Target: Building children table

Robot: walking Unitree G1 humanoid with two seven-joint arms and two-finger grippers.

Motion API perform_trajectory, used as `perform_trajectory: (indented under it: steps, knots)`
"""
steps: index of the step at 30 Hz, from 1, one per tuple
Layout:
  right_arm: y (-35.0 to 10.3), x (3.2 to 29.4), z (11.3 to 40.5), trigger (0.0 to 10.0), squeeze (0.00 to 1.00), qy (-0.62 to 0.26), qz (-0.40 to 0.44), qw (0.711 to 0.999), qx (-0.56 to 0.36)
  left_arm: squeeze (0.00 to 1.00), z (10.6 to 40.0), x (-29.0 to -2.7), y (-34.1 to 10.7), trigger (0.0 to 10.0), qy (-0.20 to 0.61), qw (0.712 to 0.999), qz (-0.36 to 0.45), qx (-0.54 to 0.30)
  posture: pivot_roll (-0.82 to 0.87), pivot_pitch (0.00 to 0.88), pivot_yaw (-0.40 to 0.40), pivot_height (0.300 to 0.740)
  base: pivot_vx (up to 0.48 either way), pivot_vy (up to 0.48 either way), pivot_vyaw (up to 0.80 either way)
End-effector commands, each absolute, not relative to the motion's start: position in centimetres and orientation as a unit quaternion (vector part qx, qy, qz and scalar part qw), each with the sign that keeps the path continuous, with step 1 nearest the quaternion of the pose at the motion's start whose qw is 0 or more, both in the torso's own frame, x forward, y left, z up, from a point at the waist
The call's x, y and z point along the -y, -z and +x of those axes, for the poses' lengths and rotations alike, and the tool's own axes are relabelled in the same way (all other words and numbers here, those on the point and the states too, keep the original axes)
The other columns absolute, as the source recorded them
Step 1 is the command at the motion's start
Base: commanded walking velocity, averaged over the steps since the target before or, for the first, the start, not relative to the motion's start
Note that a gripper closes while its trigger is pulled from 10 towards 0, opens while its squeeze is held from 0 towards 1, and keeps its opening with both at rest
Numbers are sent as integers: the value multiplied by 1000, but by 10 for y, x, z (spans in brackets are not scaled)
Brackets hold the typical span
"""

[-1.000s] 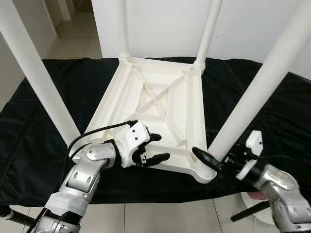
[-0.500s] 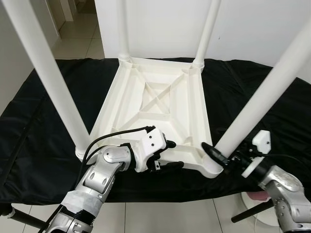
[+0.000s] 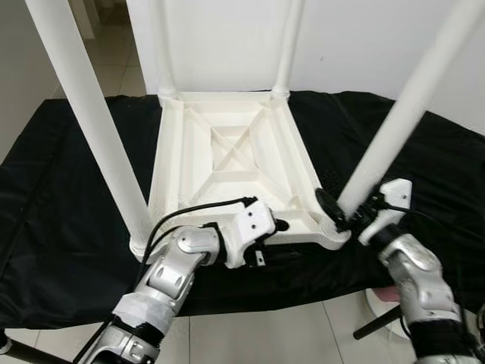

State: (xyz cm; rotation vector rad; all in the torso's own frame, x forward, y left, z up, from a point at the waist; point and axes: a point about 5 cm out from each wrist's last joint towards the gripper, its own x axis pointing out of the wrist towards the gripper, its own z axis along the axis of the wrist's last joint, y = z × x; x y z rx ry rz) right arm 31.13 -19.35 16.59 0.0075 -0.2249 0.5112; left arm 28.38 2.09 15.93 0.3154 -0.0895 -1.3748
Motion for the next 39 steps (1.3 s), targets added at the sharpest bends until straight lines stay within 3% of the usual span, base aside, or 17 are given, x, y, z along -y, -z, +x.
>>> perform_trajectory:
  steps: [1,9,13,21,32,33,35,36,39]
  knots:
    - [-168,184,315,10000,0,-270,2,956,117,0,289,-20,-159,10000,595,790,143,44,-72,83,-12,740,0,0,0]
    - [-164,186,305,10000,0,-305,4,946,108,0,284,-15,-159,10000,587,798,129,48,-30,90,-26,740,0,0,0]
    - [-155,202,294,10000,0,-298,1,951,88,0,284,-18,-159,10000,553,825,111,33,-26,93,-6,740,0,0,0]
    - [-156,190,305,10000,0,-280,-4,955,99,0,297,-23,-157,10000,480,871,105,21,-6,89,2,740,0,0,0]
    - [-155,185,309,10000,0,-323,-12,943,85,0,290,-30,-152,10000,511,847,142,28,5,84,3,740,0,0,0]
    - [-155,186,309,8588,0,-322,-14,943,86,0,290,-30,-152,10000,512,846,144,29,4,82,3,740,0,0,0]
    - [-156,187,310,8588,0,-322,-15,943,87,0,290,-30,-153,10000,513,845,146,30,4,82,3,740,0,0,0]
    - [-156,188,310,549,0,-322,-16,943,87,0,290,-29,-153,10000,513,845,148,33,3,80,3,740,0,0,0]
    - [-156,189,310,0,0,-323,-18,942,86,0,289,-27,-154,10000,515,844,147,34,3,80,3,740,0,0,0]
